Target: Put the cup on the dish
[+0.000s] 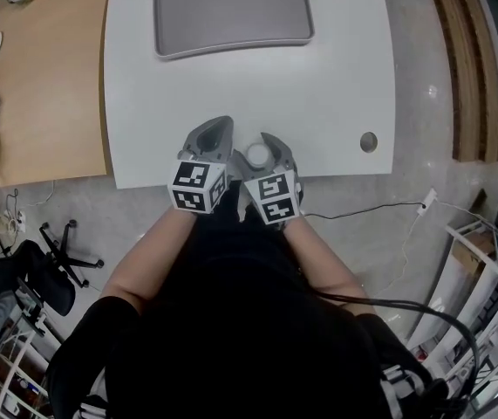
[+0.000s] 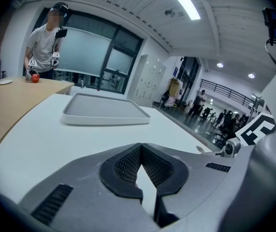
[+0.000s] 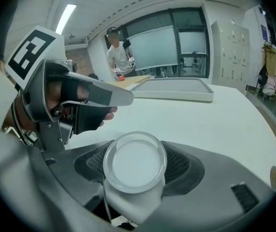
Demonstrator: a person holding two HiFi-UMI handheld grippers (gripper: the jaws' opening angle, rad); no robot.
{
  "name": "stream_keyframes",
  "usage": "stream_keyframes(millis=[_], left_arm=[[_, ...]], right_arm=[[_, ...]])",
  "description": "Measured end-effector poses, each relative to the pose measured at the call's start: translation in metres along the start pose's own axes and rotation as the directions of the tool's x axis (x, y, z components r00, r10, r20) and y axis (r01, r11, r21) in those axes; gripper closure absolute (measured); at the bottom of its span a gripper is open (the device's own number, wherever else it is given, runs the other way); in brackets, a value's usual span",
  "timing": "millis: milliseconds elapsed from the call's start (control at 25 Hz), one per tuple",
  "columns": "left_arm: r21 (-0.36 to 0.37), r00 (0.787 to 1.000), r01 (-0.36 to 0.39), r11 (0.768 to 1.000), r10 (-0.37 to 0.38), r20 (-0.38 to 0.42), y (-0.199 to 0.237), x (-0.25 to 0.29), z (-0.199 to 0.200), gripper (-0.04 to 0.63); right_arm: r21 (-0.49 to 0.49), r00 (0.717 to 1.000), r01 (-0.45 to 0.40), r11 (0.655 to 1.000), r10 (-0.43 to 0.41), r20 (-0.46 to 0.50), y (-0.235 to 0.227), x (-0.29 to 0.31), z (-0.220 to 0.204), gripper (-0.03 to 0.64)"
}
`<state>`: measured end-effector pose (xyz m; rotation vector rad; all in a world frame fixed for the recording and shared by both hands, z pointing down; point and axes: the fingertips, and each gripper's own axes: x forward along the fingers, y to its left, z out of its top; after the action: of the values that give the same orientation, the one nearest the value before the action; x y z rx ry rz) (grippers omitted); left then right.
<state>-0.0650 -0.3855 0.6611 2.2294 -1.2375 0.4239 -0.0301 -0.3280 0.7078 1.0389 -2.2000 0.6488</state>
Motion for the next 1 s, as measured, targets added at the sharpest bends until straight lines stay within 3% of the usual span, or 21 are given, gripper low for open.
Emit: stream_keyframes(millis=[440,1000], left_arm=[[-0.001,0.999,0.034,0.999,-0.034,0.018,0.008,0.003,0.022,0.588],[0.049,0.978,0.088,0.995,-0.095,0.186,0.002,-0.029,0.105,0.588]], right_arm=[[0.018,1.000,0.023,1.000,-0.023,0.015,-0.008,-0.008,0.033,0.356],[-0.070,0.986,0.105,0.992,-0.095,0.138,0.004,-0.049,0.118,0.356]])
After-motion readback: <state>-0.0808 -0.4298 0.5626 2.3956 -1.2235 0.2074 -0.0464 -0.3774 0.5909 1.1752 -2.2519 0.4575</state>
